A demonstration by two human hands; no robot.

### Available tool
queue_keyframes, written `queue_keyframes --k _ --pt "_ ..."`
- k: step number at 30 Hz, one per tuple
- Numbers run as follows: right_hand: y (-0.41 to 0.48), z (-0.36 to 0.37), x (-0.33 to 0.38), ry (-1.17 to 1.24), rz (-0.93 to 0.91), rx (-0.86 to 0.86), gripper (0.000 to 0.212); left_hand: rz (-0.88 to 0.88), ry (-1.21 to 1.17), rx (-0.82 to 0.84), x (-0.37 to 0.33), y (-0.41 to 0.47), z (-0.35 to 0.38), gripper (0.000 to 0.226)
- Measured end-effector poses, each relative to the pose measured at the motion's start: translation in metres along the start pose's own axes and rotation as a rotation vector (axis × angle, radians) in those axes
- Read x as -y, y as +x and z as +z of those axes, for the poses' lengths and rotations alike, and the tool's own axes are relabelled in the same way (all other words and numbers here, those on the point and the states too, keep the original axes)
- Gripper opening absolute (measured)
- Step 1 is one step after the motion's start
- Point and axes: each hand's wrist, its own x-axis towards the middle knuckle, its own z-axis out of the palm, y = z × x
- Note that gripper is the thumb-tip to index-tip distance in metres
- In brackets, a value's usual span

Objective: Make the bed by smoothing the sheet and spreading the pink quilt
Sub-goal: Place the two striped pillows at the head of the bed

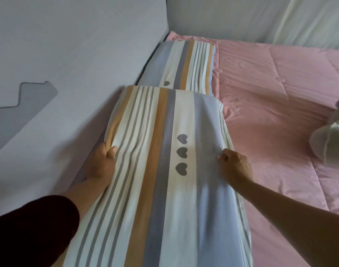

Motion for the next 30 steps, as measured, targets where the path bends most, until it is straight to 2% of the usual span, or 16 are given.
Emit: queue_keyframes --k 4,6,9,10,13,16,18,21,25,27,30 --pt "-0.002 0.032 0.024 0.014 -0.013 0.072 0.024 -0.073 0.061 0.010 0.029 0.021 -0.008 0.031" --pt "0.002 0.049 0.030 0.017 -0.009 0.233 0.012 -0.131 0.136 0.064 0.045 0.039 -0.002 0.033" --pt "-0.001 0.068 0.039 -0.031 -0.015 0.592 0.045 -0.048 0.197 0.253 0.057 0.050 0.013 0.068" --pt "-0.002 0.071 0.042 -0.058 -0.027 0.651 0.054 -0.017 0.160 0.327 0.055 0.047 0.020 0.075" --pt "-0.008 0.085 0.047 -0.079 -0.034 0.633 0.069 0.015 0.252 0.584 0.056 0.029 0.041 0.090" --pt "-0.007 0.087 0.046 -0.068 0.136 0.569 0.083 -0.042 0.360 0.748 0.059 0.014 0.052 0.096" --pt "-0.006 0.086 0.045 -0.002 0.272 0.567 0.081 -0.045 0.366 0.724 0.063 0.010 0.054 0.093" --pt "-0.004 0.093 0.035 0.220 0.444 0.514 0.084 -0.108 0.334 0.621 0.070 0.013 0.057 0.092" --pt "-0.012 0.109 0.022 0.473 0.616 0.526 0.086 -0.338 0.183 0.423 0.080 0.025 0.063 0.088" --pt "-0.012 0.112 0.022 0.564 0.605 0.539 0.084 -0.384 0.087 0.392 0.087 0.034 0.064 0.084" --pt "-0.011 0.110 0.027 0.624 0.379 0.339 0.064 -0.333 0.069 0.296 0.085 0.035 0.069 0.082"
